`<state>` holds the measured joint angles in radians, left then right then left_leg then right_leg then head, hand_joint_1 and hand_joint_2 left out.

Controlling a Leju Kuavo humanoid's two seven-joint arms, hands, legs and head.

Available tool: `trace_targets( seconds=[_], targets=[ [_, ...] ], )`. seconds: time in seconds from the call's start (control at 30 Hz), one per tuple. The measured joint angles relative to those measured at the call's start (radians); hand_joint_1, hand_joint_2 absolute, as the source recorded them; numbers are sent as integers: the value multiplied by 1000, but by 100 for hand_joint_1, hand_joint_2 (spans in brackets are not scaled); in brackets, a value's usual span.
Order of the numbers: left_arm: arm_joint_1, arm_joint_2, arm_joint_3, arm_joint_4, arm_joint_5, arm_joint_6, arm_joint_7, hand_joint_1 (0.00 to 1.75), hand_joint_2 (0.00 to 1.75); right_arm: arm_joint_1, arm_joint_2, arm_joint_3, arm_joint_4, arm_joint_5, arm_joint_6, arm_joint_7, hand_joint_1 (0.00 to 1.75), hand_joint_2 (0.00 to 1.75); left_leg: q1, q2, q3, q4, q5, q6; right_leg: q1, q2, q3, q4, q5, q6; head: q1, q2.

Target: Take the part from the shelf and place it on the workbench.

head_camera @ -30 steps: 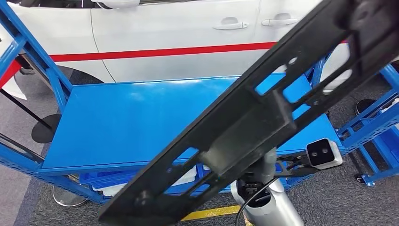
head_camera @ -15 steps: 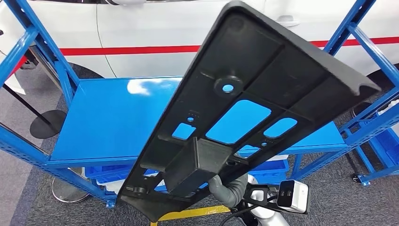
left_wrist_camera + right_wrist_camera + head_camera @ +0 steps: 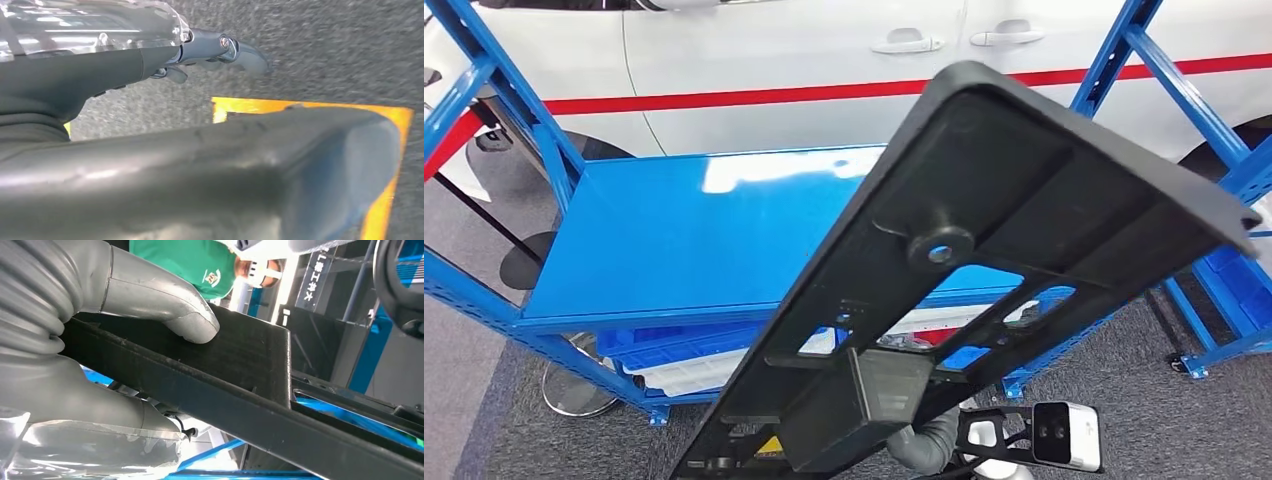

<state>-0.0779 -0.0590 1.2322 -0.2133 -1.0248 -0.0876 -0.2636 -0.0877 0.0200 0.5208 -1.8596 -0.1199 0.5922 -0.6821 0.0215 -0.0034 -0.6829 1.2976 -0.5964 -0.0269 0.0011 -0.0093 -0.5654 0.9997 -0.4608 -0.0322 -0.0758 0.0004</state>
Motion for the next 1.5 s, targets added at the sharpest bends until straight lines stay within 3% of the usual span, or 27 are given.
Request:
trace_targets(
  seconds=[0.03, 0.1, 0.17, 0.2, 0.3, 0.37, 0.43, 0.47, 0.5, 0.53, 0.6, 0.67, 0.73, 0.8, 0.83, 0.9, 0.97, 1.0, 1.03, 1.1, 1.17, 1.2, 1.3, 1.37, 1.43, 1.47, 1.5],
  targets=[
    [1, 0, -1, 0, -2, 0, 2, 0, 0, 7, 2, -8, -7, 2, 4, 0, 175, 175, 0, 0, 25, -15, 22, 1, 2, 0, -13, 6, 5, 1, 0, 0],
    [0, 2, -3, 0, -2, 0, 3, 0, 0, 16, 5, -20, -19, 4, 7, 0, 175, 175, -1, 0, 114, -133, 66, 8, 4, 0, -36, 20, 14, 4, 0, 0],
    [-2, 4, -5, 0, -4, 0, 5, 0, 0, 22, 8, -28, -30, 6, 9, 0, 175, 175, -7, -1, 188, -252, 68, 17, 6, 0, -51, 32, 22, 13, 0, 0],
    [-2, 4, -6, 0, -6, 0, 6, 0, 0, 24, 9, -31, -34, 6, 11, 0, 175, 175, -10, -1, 201, -279, 59, 21, 5, 0, -55, 34, 27, 18, 0, 0],
    [-1, 2, -8, 0, -9, 2, 14, 0, 0, 32, 13, -41, -39, 4, 21, 0, 175, 175, -8, 2, 191, -291, 77, 37, 4, 4, -65, 41, 30, 36, 0, 0],
    [-2, 1, -11, 0, -11, 10, 30, 0, 0, 40, 14, -49, -43, 0, 32, 0, 175, 175, -2, 7, 172, -297, 100, 52, 1, 9, -86, 93, -34, 50, 1, 0],
    [-3, -1, -14, 0, -16, 27, 58, 0, 0, 47, 14, -56, -45, -5, 41, 0, 175, 175, -3, 10, 147, -296, 120, 57, -7, 10, -116, 207, -126, 63, 1, 0],
    [-3, -3, -16, 0, -19, 36, 75, 0, 0, 51, 14, -59, -45, -7, 41, 0, 175, 175, -3, 11, 134, -294, 129, 56, -11, 10, -125, 262, -150, 69, 1, 0],
    [-3, -6, -17, 0, -23, 45, 92, 0, 0, 54, 14, -62, -45, -8, 39, 0, 175, 175, -3, 12, 121, -292, 137, 55, -15, 10, -123, 295, -150, 74, 1, 0],
    [-3, -9, -18, 0, -27, 52, 112, 0, 0, 56, 14, -65, -45, -9, 36, 0, 175, 175, -2, 12, 108, -289, 145, 52, -20, 10, -106, 295, -131, 78, 1, 0],
    [-4, -15, -21, 0, -39, 62, 152, 0, 0, 57, 14, -72, -46, -9, 26, 0, 175, 175, -1, 12, 85, -280, 157, 46, -26, 10, -24, 198, -78, 82, 1, 0],
    [-5, -18, -24, 0, -48, 66, 178, 0, 0, 56, 13, -75, -52, -10, 13, 0, 175, 175, -2, 11, 71, -273, 169, 35, -24, 10, 68, 60, -70, 74, 1, 0],
    [-5, -20, -26, 0, -56, 68, 187, 0, 0, 56, 12, -77, -61, -12, 3, 0, 175, 175, -3, 11, 66, -276, 185, 21, -17, 11, 100, -4, -81, 58, 1, 0],
    [-5, -18, -30, 0, -61, 69, 189, 0, 0, 58, 9, -82, -68, -12, -3, 0, 175, 175, -1, 10, 60, -278, 190, 7, -17, 8, 88, -10, -66, 39, 1, 0],
    [-5, -16, -31, 0, -64, 68, 188, 0, 0, 59, 7, -86, -73, -12, -5, 0, 175, 175, 0, 10, 53, -265, 170, 4, -18, 6, 79, -13, -55, 28, 1, 0],
    [-5, -9, -36, 0, -69, 59, 184, 0, 0, 65, 4, -96, -87, -10, -8, 0, 175, 175, 2, 9, 27, -182, 80, 2, -17, 2, 57, -15, -33, 11, 1, 0],
    [-6, -3, -42, 0, -73, 50, 180, 0, 0, 74, -1, -109, -102, -6, -14, 0, 175, 175, 2, 9, 1, -58, 0, 0, -12, 1, 29, -11, -14, 4, 1, 0],
    [-6, 1, -44, 0, -73, 48, 178, 0, 0, 78, -3, -114, -108, -4, -17, 0, 175, 175, 2, 10, 1, -15, -6, -1, -9, 0, 14, -7, -5, 3, 1, 0],
    [-7, 6, -45, 0, -73, 47, 175, 0, 0, 82, -5, -120, -115, -2, -20, 0, 175, 175, 2, 9, 14, -3, 12, -1, -7, 0, -2, -2, 3, 4, 1, 0],
    [-9, 20, -47, 0, -71, 46, 168, 0, 0, 89, -8, -131, -129, 0, -21, 0, 175, 175, 1, 9, 86, -75, 70, 4, -4, 0, -32, 12, 16, 7, 1, 0],
    [-13, 36, -47, 0, -64, 47, 163, 0, 0, 92, -10, -140, -145, 1, -21, 0, 175, 175, -3, 9, 182, -214, 75, 11, -1, 0, -54, 27, 26, 14, 0, 0],
    [-14, 43, -46, 0, -59, 48, 161, 0, 0, 92, -10, -143, -151, 0, -20, 0, 175, 175, -7, 9, 212, -264, 63, 14, -1, -1, -60, 32, 32, 20, 1, 0],
    [-12, 60, -43, -2, -47, 53, 157, 0, 0, 93, -11, -152, -160, -4, -17, 0, 175, 175, -9, 10, 215, -303, 63, 27, -4, -1, -68, 35, 48, 38, 1, 0],
    [-9, 67, -40, -2, -43, 54, 156, 0, 0, 94, -13, -157, -161, -6, -16, 0, 175, 175, -5, 14, 200, -308, 85, 40, -7, 5, -82, 69, -1, 51, 1, 0],
    [-9, 72, -39, -3, -41, 54, 155, 0, 0, 95, -15, -160, -162, -7, -16, 0, 175, 175, -4, 16, 176, -308, 106, 49, -12, 8, -110, 173, -102, 61, 1, 0],
    [-9, 74, -38, -3, -41, 55, 155, 0, 0, 95, -16, -162, -162, -7, -16, 0, 175, 175, -5, 17, 163, -306, 117, 49, -14, 8, -122, 236, -137, 65, 1, 0],
    [-8, 75, -38, -3, -40, 56, 155, 0, 0, 96, -18, -163, -162, -8, -15, 0, 175, 175, -5, 17, 148, -304, 127, 48, -16, 8, -127, 283, -148, 68, 1, 0]
  ],
)
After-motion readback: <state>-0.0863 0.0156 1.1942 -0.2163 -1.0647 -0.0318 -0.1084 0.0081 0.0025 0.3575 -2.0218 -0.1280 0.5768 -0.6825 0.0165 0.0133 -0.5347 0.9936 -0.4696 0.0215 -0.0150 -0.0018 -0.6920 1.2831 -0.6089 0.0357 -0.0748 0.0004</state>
